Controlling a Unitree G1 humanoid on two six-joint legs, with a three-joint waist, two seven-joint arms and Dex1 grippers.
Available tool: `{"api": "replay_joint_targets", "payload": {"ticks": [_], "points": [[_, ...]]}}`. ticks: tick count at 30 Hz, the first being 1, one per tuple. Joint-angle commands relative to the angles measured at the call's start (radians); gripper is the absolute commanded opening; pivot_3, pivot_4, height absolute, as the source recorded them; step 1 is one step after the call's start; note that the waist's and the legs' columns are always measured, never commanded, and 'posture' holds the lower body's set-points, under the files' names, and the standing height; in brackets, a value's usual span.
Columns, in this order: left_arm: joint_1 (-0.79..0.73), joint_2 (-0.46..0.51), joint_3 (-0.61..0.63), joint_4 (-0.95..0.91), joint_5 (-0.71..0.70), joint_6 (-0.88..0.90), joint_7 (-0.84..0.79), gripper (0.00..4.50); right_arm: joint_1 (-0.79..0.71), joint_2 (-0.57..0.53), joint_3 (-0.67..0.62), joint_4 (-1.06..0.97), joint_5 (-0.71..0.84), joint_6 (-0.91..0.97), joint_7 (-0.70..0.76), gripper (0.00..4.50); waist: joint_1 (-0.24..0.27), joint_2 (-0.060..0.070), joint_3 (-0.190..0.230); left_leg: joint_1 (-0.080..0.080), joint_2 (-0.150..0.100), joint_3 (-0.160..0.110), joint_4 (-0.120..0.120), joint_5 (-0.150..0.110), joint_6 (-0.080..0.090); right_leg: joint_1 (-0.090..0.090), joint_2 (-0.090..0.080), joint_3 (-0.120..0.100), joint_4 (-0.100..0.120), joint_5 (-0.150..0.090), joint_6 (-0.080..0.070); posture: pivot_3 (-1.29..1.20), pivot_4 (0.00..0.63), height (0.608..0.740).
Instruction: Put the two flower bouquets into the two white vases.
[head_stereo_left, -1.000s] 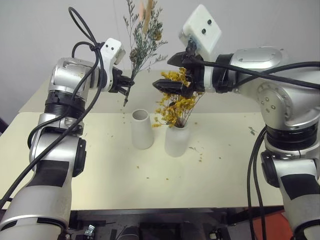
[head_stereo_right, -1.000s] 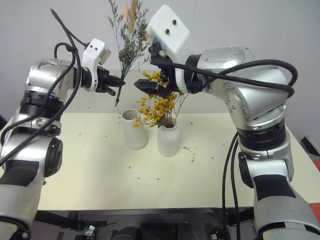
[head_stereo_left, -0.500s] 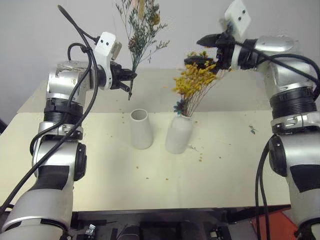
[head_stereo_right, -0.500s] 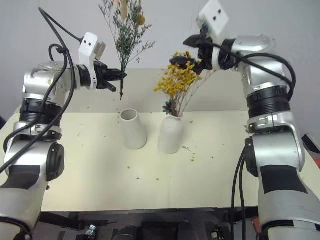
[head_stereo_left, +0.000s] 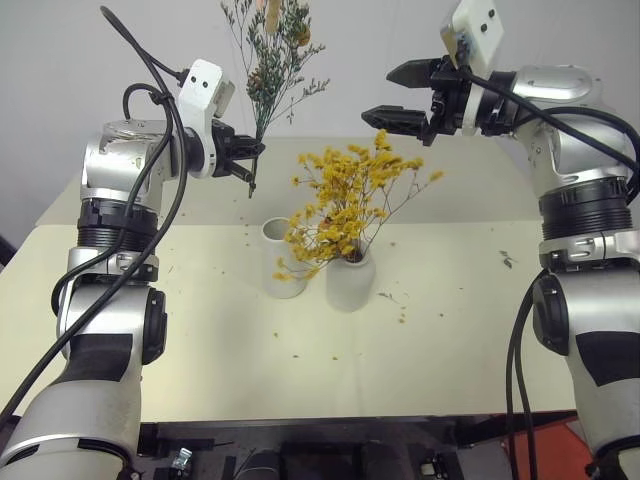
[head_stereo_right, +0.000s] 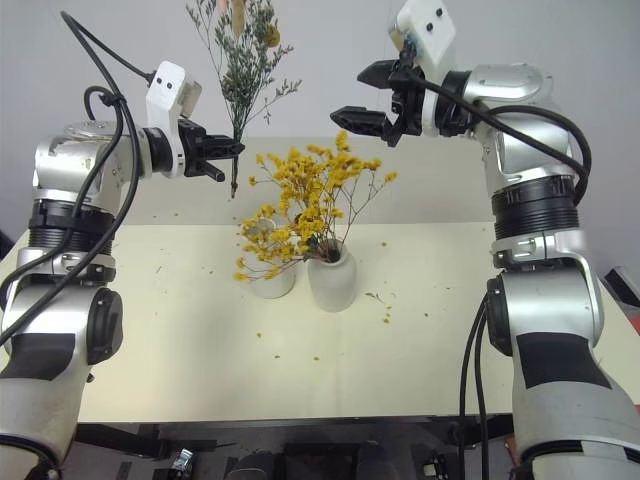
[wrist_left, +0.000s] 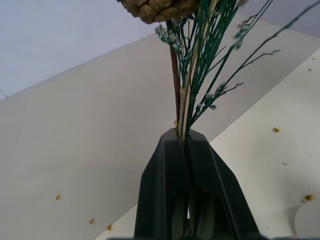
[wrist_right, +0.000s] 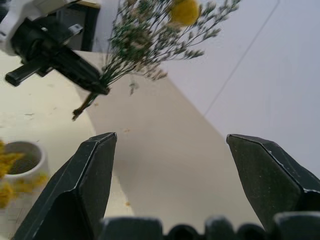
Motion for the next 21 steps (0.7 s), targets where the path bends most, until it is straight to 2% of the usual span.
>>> {"api": "replay_joint_targets", "payload": {"ticks": [1,4,9,16,21], "points": [[-0.027,0.003,0.008,-0.007,-0.014,-0.016,-0.002,0.02,-0.005,-0.019,-0.042,-0.088,0.017,0.046,-0.007,4.17,0.0,0.0,0.0,0.0,0.0,0.0,0.0,0.0,0.0,0.0,0.0,0.0,0.0,0.0,0.0,0.0,0.15,0.74],[-0.029,0.0,0.008,-0.008,-0.021,-0.014,-0.012,0.02,-0.001,-0.023,-0.044,-0.097,0.017,0.058,-0.002,4.17,0.0,0.0,0.0,0.0,0.0,0.0,0.0,0.0,0.0,0.0,0.0,0.0,0.0,0.0,0.0,0.0,0.15,0.74],[-0.025,-0.001,0.043,-0.031,-0.056,-0.012,-0.008,0.02,-0.034,-0.009,-0.053,0.029,0.008,-0.011,0.024,4.17,-0.001,0.0,0.0,0.0,0.0,0.0,0.0,0.0,0.0,0.0,0.0,0.0,0.0,0.0,0.0,0.0,0.15,0.74],[0.002,0.02,0.084,-0.1,-0.113,0.019,-0.009,0.02,-0.103,0.027,-0.082,0.341,-0.01,-0.21,0.064,4.17,-0.005,0.0,0.0,0.0,0.0,0.0,0.001,0.0,0.0,0.0,0.0,0.0,0.0,0.0,0.0,0.0,0.15,0.74],[0.034,0.047,0.101,-0.176,-0.153,0.046,-0.018,0.02,-0.137,0.056,-0.097,0.557,-0.049,-0.331,0.027,4.17,-0.004,0.0,0.0,0.001,0.0,0.0,0.0,0.0,0.0,0.0,0.0,0.001,0.0,0.0,0.0,0.0,0.15,0.74]]}}
